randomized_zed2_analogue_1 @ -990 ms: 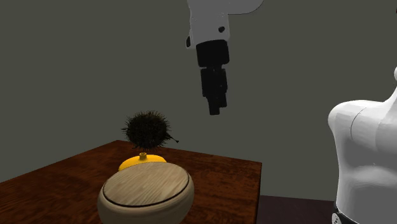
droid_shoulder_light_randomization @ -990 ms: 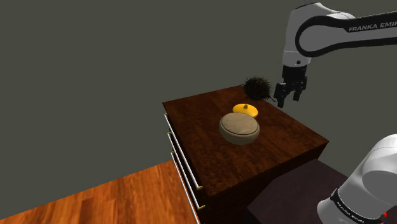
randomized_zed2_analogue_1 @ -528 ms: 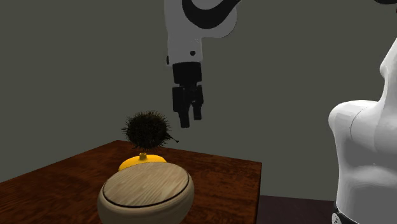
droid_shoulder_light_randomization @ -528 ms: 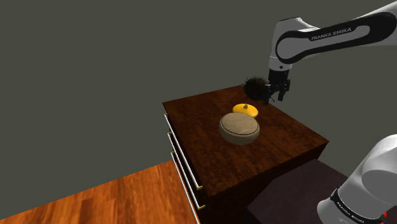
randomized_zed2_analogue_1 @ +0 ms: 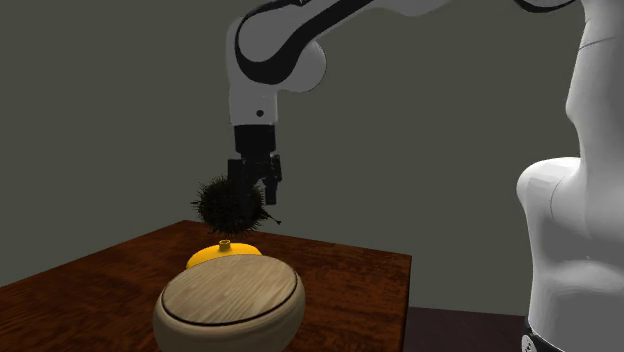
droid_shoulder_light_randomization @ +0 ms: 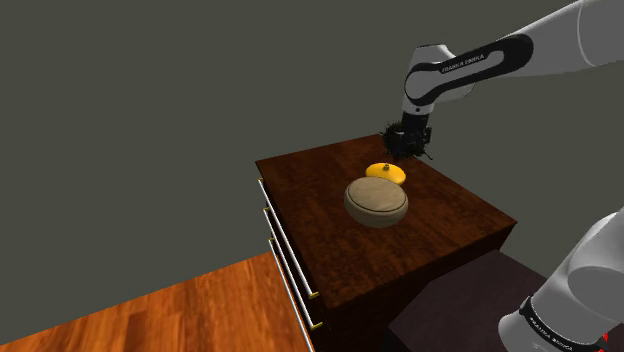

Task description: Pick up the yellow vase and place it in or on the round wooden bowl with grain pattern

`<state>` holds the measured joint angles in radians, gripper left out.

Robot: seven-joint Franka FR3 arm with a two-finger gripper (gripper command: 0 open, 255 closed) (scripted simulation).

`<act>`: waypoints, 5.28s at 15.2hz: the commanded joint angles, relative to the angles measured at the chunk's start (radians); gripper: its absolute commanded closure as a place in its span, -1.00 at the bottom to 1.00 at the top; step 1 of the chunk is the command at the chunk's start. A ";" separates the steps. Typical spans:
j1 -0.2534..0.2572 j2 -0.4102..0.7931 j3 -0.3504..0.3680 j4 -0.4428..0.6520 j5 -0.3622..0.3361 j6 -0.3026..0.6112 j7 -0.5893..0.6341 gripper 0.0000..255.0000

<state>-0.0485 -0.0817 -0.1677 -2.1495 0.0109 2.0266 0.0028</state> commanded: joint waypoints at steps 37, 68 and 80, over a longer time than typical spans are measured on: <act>-0.025 0.271 -0.016 0.195 0.100 0.104 -0.081 1.00; 0.009 0.102 0.003 0.375 0.054 -0.238 0.015 1.00; 0.119 -0.162 0.146 0.160 0.044 -0.270 0.272 1.00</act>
<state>0.0584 -0.2262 -0.0403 -1.9785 0.0518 1.7607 0.2447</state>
